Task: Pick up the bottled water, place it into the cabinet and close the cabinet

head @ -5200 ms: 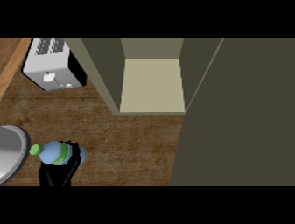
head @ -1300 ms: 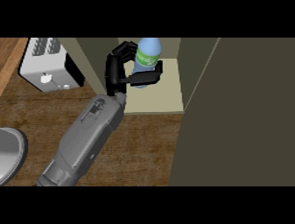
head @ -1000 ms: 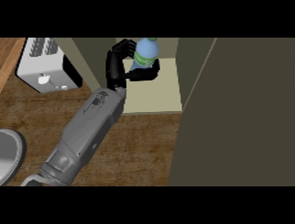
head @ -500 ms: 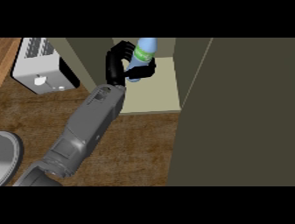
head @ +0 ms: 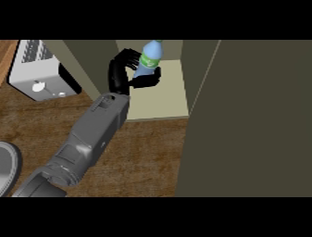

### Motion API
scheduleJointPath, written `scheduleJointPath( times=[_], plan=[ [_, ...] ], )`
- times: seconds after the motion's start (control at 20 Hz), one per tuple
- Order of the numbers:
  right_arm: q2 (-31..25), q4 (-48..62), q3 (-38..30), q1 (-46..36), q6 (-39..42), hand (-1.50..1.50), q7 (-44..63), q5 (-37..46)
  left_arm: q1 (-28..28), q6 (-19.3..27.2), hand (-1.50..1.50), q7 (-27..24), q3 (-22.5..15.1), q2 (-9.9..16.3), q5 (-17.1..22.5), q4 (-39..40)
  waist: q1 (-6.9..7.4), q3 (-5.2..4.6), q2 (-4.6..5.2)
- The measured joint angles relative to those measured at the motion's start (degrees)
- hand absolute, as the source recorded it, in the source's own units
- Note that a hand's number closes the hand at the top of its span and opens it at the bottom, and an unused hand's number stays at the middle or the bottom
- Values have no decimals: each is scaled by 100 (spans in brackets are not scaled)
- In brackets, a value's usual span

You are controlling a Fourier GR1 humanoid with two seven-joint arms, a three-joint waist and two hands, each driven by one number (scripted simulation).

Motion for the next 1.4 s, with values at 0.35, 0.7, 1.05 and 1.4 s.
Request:
scheduleJointPath(
  times=[0.35, 0.7, 1.05, 1.4],
  plan=[
    [-75, -3, 3, -37, 9, -150, -47, -27, -222, 356, -150, 89, -190, -9, -317, 594, -48, -2, 14],
    [-170, -8, 13, 10, 21, -150, -195, -66, -295, 601, -150, 107, -201, -7, -406, 761, -94, -4, 28],
    [-186, -11, 4, -50, 12, -150, -160, -98, -182, 325, -150, -243, -59, -9, -336, 599, -58, -4, 22],
    [-184, 6, -31, -59, -16, -150, -145, -137, 100, -802, 150, -1062, 256, 3, 64, -37, 41, -8, -7]
  ],
)
